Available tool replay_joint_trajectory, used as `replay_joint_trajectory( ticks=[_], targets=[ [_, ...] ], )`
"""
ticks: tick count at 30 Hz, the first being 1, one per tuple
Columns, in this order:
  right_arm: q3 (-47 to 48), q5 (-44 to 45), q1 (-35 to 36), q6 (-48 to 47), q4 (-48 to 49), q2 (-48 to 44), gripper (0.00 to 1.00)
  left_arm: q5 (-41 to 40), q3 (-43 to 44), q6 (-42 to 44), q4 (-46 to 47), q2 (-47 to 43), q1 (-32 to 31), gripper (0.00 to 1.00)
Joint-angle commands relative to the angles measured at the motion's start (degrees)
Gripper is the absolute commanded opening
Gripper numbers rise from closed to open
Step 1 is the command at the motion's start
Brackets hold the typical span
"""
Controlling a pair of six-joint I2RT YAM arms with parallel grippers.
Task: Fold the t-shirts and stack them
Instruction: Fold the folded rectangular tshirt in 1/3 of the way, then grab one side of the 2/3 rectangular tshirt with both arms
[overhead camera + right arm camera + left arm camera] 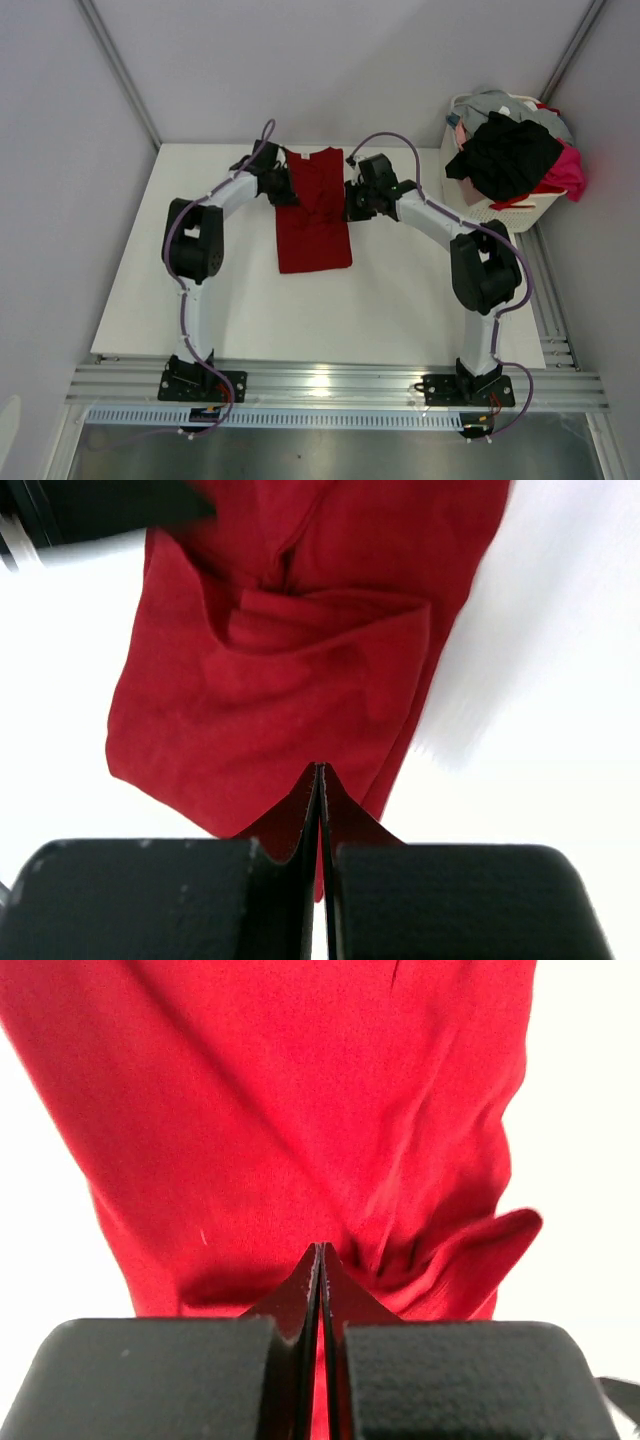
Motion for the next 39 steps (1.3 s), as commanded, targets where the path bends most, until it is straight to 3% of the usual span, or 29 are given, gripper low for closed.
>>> replay_joint_trajectory(
  ticks=[1, 4, 6, 7, 8, 9, 10, 11, 13, 14, 17, 18, 20, 21, 24, 30, 39],
  targets=[
    [-1.14, 1.26, 1.15, 0.66, 2.16, -4.95, 0.0, -2.02, 10.0, 0.24, -3.01, 2.5, 1.81, 0.0],
    [-1.59, 1.0, 1.42, 1.27, 1.99, -4.16, 0.0, -2.02, 16.25, 1.47, -7.49, 5.49, 2.87, 0.0],
    [-1.24, 1.52, 1.68, 1.1, 1.11, -3.72, 0.0, -1.67, 15.14, 2.35, -8.9, 4.46, 3.92, 0.01],
    [-1.06, 1.52, 1.77, 1.01, 0.76, -3.72, 0.01, -1.32, 14.0, 2.87, -8.82, 1.14, 4.19, 0.05],
    [-1.06, 1.61, 1.77, 0.84, -0.38, -3.9, 0.08, -0.88, 12.77, 4.18, -8.47, -1.07, 4.45, 0.11],
    [-1.06, 2.13, 1.77, 0.57, -1.26, -4.16, 0.12, -0.96, 10.32, 5.24, -8.64, -3.61, 4.63, 0.26],
    [-1.24, 2.31, 1.51, 0.48, -1.87, -4.42, 0.2, -1.23, 7.86, 6.21, -9.17, -8.68, 4.63, 0.77],
    [-2.54, 2.66, 1.33, 0.48, -3.19, -5.3, 0.43, -2.1, 6.35, 7.61, -9.78, -11.34, 4.72, 0.88],
    [-4.39, 2.93, 1.15, 0.57, -4.34, -6.44, 0.6, -1.32, -0.06, 7.89, -9.96, -17.06, 4.63, 0.99],
    [-7.01, 3.02, 1.15, 0.57, -4.6, -7.06, 0.69, -0.88, -5.21, 6.93, -9.7, -22.74, 4.63, 1.0],
    [-11.85, 2.14, 1.24, 0.75, -4.87, -9.52, 0.77, 2.19, -17.1, 3.6, -5.85, -32.6, 4.19, 0.99],
    [-12.92, 2.05, 1.24, 0.75, -4.87, -10.22, 0.77, 2.2, -24.7, 2.71, -5.22, -34.38, 3.58, 0.99],
    [-14.85, 1.09, 1.59, 0.83, -4.17, -10.49, 0.75, 2.46, -29.32, -0.35, -2.17, -37.37, 3.05, 0.95],
    [-16.34, 0.65, 1.59, 1.01, -3.82, -10.49, 0.74, 3.77, -36.48, -1.68, -0.14, -39.74, 2.61, 0.9],
    [-18.89, -1.1, 1.86, 2.15, -1.18, -10.14, 0.71, 5.27, -42.15, -4.24, 3.47, -40.29, 1.65, 0.83],
    [-21.19, -2.51, 2.21, 3.3, 2.86, -8.12, 0.63, 5.72, -44.02, -5.29, 6.9, -37.74, -1.34, 0.69],
    [-21.63, -5.06, 2.12, 4.09, 8.05, -4.7, 0.53, 4.66, -46.04, -6.44, 11.13, -32.03, -2.4, 0.55]
  ],
)
